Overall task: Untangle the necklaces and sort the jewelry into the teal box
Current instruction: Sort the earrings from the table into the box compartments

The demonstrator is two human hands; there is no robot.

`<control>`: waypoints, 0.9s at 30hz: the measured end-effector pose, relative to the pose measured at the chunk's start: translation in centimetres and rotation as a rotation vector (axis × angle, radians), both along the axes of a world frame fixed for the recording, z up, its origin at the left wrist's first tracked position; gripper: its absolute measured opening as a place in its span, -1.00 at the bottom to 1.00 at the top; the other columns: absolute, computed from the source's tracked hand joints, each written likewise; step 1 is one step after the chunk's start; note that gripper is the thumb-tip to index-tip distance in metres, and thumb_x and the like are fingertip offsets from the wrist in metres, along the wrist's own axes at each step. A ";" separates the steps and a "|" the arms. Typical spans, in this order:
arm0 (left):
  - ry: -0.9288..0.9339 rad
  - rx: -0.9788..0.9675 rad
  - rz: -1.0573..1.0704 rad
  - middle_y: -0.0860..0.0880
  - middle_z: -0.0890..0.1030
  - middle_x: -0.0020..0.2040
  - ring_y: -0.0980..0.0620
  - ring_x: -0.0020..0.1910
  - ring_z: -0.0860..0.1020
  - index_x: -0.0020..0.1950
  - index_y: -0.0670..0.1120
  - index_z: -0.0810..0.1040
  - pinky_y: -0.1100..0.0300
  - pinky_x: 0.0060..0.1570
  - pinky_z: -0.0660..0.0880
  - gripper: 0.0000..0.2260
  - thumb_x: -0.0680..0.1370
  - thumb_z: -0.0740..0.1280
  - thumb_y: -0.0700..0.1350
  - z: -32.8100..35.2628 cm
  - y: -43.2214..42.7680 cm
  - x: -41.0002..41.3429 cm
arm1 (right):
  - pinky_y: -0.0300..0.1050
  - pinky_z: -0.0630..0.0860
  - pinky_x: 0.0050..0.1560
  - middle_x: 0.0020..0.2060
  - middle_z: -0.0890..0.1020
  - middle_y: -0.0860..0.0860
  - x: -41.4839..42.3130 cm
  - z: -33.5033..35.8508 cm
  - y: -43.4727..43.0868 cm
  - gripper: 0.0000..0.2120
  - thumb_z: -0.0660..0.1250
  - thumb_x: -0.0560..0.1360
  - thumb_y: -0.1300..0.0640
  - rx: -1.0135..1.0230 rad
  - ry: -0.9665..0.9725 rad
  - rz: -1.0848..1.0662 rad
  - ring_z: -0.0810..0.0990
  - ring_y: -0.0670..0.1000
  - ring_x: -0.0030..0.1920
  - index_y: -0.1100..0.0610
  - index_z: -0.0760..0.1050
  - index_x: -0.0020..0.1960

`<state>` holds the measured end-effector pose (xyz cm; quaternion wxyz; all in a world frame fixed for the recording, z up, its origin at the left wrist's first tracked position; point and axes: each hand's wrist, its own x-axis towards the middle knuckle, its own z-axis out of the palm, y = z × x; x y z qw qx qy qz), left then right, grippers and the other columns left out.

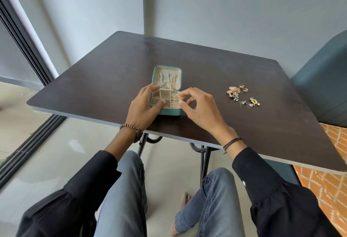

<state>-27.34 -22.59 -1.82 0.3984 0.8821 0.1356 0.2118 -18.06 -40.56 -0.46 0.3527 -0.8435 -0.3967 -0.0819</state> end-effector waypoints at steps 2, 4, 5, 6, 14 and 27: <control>0.012 0.026 0.015 0.03 0.41 0.46 -0.02 0.28 0.50 0.35 -0.01 0.48 0.03 0.25 0.47 -0.66 0.58 0.33 -0.01 0.3 -0.1 0.1 | -0.05 0.65 -0.09 0.02 0.64 -0.13 -0.1 0.1 -0.2 -0.85 0.38 0.57 0.07 0.014 0.006 0.004 0.64 -0.15 -0.13 0.05 0.61 0.12; 0.006 0.051 0.036 0.02 0.43 0.44 -0.04 0.25 0.52 0.31 -0.02 0.51 -0.02 0.25 0.48 -0.69 0.59 0.31 0.02 0.7 -0.4 0.2 | -0.14 0.62 -0.12 0.02 0.64 -0.13 -0.1 0.3 -0.6 -0.86 0.39 0.57 0.08 0.013 0.004 0.011 0.64 -0.16 -0.13 0.05 0.61 0.12; -0.003 0.069 0.047 0.01 0.45 0.43 -0.04 0.24 0.53 0.29 -0.01 0.53 -0.07 0.27 0.46 -0.68 0.57 0.29 0.05 1.0 -0.6 0.3 | -0.18 0.60 -0.13 0.01 0.64 -0.13 0.0 0.4 -1.0 -0.86 0.39 0.57 0.07 0.013 0.004 0.013 0.64 -0.17 -0.14 0.05 0.62 0.12; -0.012 0.089 0.050 0.01 0.46 0.42 -0.05 0.23 0.55 0.27 0.00 0.54 -0.12 0.28 0.45 -0.66 0.54 0.28 0.08 1.4 -1.0 0.4 | -0.20 0.58 -0.13 0.00 0.64 -0.13 0.1 0.5 -1.4 -0.86 0.39 0.57 0.07 0.014 0.002 0.010 0.64 -0.17 -0.14 0.04 0.62 0.11; -0.041 0.167 -0.165 0.01 0.53 0.35 0.00 0.33 0.49 0.21 -0.01 0.60 -0.01 0.36 0.36 -0.69 0.52 0.31 0.07 2.9 -6.7 5.8 | -0.48 0.40 -0.05 -0.06 0.67 -0.09 4.1 0.8 -7.6 -0.88 0.41 0.56 0.08 -0.031 -0.021 -0.135 0.61 -0.18 -0.16 0.06 0.64 0.07; 0.035 0.196 -0.352 -0.01 0.64 0.16 -0.09 0.14 0.60 0.12 -0.03 0.64 0.02 0.14 0.50 -0.80 0.54 0.29 -0.11 2.1 -16.4 17.9 | -0.06 0.46 0.20 0.13 0.63 0.08 14.5 0.6 -15.6 -0.74 0.41 0.54 0.08 -0.271 0.095 -0.469 0.58 0.12 0.21 0.09 0.63 0.21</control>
